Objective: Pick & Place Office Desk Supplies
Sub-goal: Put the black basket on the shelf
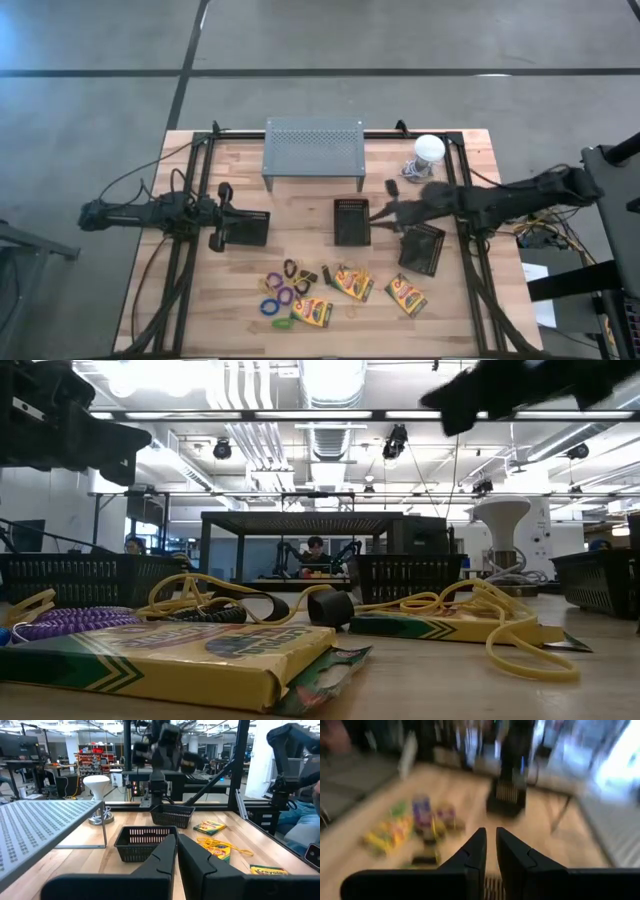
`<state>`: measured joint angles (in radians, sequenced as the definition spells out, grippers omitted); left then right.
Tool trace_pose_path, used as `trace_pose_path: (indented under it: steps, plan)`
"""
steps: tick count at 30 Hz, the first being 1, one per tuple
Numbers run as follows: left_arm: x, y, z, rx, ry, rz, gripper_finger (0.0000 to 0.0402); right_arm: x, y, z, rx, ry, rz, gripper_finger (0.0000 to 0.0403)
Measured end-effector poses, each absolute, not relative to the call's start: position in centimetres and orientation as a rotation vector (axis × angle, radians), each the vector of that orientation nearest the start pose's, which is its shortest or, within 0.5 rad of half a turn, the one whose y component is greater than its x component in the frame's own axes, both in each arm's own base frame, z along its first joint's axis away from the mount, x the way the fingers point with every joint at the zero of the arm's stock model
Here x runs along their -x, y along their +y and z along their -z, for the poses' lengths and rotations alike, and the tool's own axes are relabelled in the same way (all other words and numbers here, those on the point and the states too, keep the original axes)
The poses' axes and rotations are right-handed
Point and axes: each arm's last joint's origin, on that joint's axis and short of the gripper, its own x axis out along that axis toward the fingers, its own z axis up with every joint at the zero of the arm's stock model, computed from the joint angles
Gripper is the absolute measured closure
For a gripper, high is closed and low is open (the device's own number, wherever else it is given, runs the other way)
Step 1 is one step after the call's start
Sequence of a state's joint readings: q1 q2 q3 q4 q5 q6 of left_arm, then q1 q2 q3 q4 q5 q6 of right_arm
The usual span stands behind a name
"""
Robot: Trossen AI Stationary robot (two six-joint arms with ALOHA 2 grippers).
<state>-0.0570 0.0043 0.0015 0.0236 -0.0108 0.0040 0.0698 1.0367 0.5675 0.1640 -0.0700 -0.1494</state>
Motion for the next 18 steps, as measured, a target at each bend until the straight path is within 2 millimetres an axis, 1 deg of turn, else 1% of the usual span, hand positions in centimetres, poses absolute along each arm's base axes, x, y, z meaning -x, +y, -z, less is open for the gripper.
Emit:
trace_pose_path:
  steps: [2,4,6,9,12,15,18]
  plan:
    - [-9.8,-0.5,-16.6,-0.003,-0.025,0.045,0.0378,-24.0,2.2,-24.9,0.144,0.457,-0.073,0.0364]
    - [-9.8,-0.5,-16.6,-0.004,-0.026,0.025,0.0378,-25.5,2.5,-25.3,0.178,0.601,-0.001,0.0364]
    - [-9.8,-0.4,-16.8,-0.001,-0.036,-0.012,0.0378,-26.7,2.6,-25.2,0.18,0.734,0.015,0.0359]
    - [-9.8,-0.2,-16.8,0.004,-0.04,-0.063,0.0378,-28.3,2.9,-24.6,0.122,0.887,-0.029,0.034]
    - [-9.8,-0.2,-16.7,0.021,-0.028,-0.065,0.0378,-29.7,3.2,-23.4,0.083,0.991,-0.076,0.0307]
    - [-9.9,-0.2,-16.5,0.028,-0.013,-0.064,0.0378,-31.1,3.6,-21.9,0.046,1.045,-0.125,0.0269]
    - [-10.0,-0.2,-16.4,0.026,0.008,-0.065,0.0378,-32.4,4.2,-20.8,0.053,1.08,-0.138,0.0233]
